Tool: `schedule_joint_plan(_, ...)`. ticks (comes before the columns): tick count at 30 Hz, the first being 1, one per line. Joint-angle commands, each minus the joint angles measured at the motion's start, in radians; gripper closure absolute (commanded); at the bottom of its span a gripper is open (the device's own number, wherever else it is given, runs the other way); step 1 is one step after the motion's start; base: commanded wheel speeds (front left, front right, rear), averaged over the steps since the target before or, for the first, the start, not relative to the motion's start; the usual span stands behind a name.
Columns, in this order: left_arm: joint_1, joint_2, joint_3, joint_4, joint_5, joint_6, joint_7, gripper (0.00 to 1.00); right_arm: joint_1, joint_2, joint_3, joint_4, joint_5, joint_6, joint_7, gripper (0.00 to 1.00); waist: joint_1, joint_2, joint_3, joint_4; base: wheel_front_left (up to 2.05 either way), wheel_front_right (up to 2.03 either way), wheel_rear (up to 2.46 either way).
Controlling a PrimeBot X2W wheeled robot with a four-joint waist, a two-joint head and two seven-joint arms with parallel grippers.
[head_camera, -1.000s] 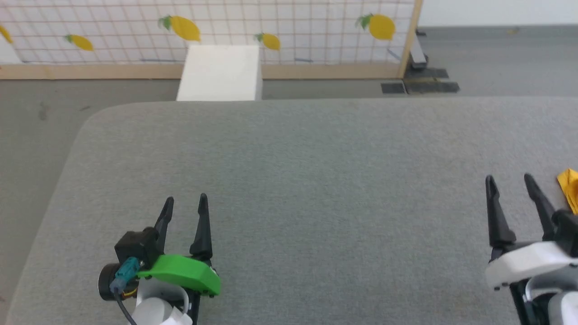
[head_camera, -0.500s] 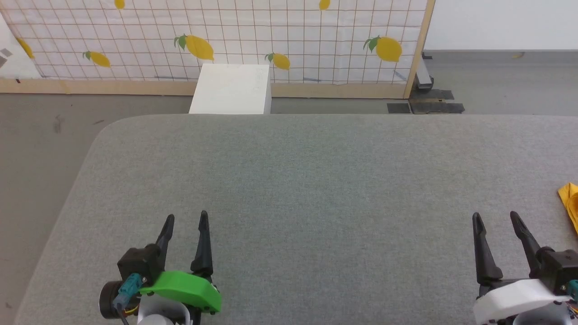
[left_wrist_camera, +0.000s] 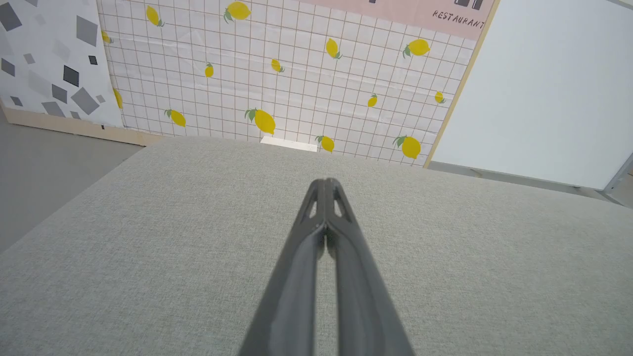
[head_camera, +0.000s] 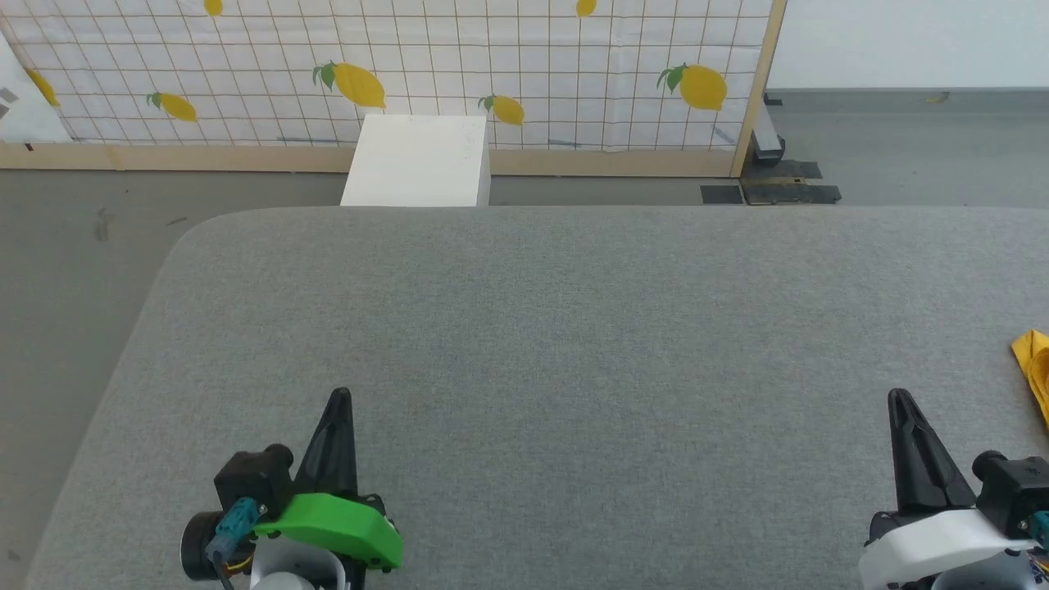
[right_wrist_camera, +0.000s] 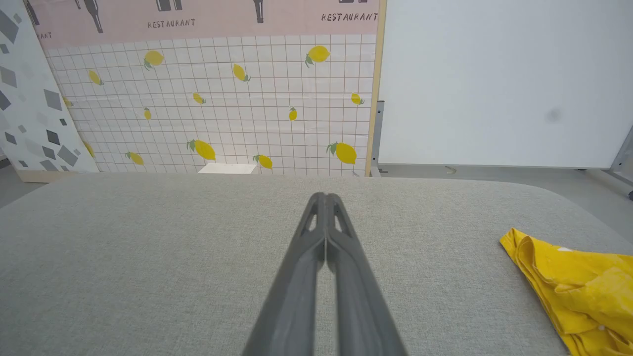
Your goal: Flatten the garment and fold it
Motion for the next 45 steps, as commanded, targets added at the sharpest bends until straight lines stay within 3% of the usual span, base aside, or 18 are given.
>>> schedule_joint_plan(1, 0.000, 0.000, 0.000, 0.000, 0.000, 0.000, 0.000, 1.00, 0.000, 0.000, 0.000, 0.000, 0.000, 0.000, 0.000, 1.00, 0.0000, 0.0000, 0.000, 0.000, 0.00, 0.00, 0.00)
schedule_joint_plan(45, 0.017, -0.002, 0.030, -0.077, 0.091, 0.009, 0.087, 1.00, -0.036, 0.001, 0.046, 0.008, -0.024, -0.001, 0.035, 1.00, 0.0000, 0.0000, 0.011, -0.001, 0.00, 0.00, 0.00)
